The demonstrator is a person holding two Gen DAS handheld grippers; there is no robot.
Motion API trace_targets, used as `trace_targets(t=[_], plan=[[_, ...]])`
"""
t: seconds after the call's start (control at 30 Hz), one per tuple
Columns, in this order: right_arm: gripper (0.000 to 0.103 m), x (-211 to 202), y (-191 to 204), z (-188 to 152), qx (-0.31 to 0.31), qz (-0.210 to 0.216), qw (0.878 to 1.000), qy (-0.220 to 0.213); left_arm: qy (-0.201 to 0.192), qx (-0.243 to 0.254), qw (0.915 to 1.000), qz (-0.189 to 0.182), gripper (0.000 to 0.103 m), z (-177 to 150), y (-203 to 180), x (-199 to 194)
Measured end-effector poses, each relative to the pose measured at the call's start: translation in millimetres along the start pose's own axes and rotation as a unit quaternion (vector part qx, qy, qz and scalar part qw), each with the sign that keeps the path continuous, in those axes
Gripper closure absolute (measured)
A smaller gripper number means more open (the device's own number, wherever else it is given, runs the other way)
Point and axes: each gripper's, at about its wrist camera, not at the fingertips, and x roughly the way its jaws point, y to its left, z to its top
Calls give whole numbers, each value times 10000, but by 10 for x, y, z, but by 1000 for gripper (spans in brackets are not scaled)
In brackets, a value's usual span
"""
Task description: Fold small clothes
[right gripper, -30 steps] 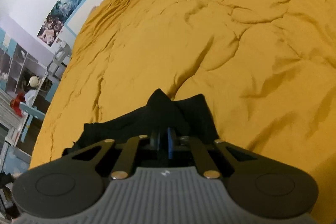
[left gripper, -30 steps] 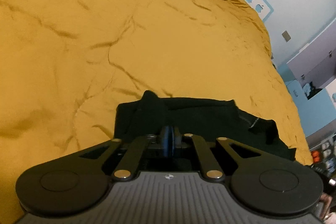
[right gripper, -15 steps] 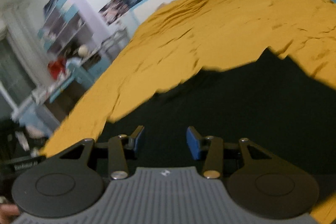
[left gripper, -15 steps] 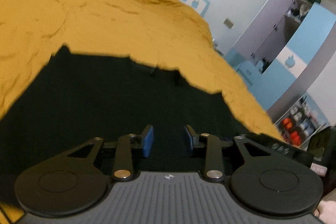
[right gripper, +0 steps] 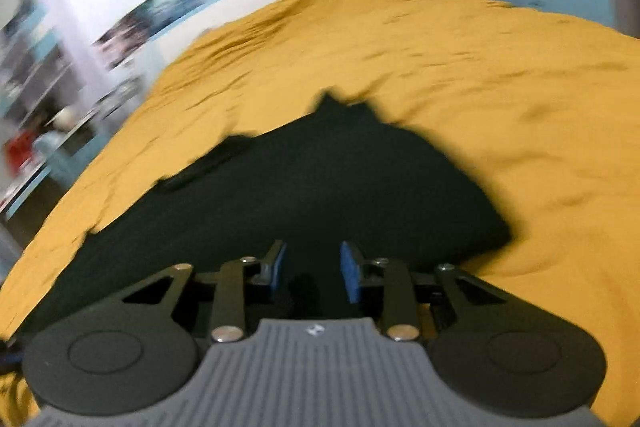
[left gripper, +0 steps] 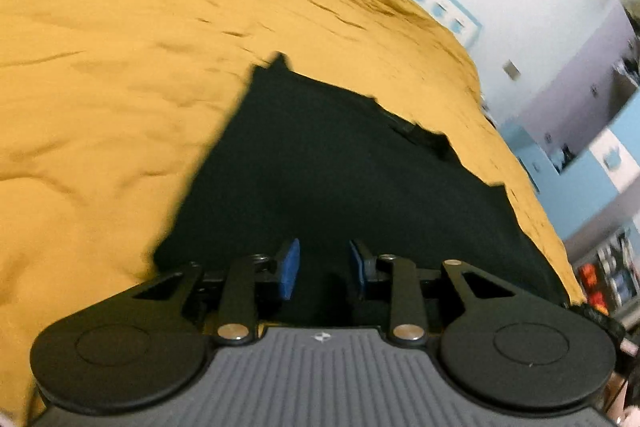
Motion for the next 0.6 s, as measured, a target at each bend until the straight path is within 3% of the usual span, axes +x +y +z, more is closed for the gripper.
trace_targets(t=[0.07,0.17,0.27,0.3,0.37,0.43,0.5,0.6], plan=[[84,-11,-141,3,137,-281,9995,-1,-102,-135,9999,28,74,-19,105,-38],[85,23,-220,-31,304,-202,9993,62,-68,-311,9995,-10,81,-48,192,27],[84,18,-98,57,167,-431,9988,127,-65,-248,9996,115,80,-5,83,29],[78,-88,-77,101,390,-495,9980,10,-77,-186,9997,162,74,28,14,4],[60,-240,19,201,878,-85,9955,-347,-224,-89,9997,63,62,62,-103,-59],[58,-211,297,317,877,555,9942,-292,-329,44,9994,-77,59,85,-213,-59],[57,-54,632,419,680,1030,9923,-106,-133,155,9997,-168,57,115,-292,40],[54,391,1178,563,176,1410,9898,129,85,348,9994,-41,55,103,-373,199]])
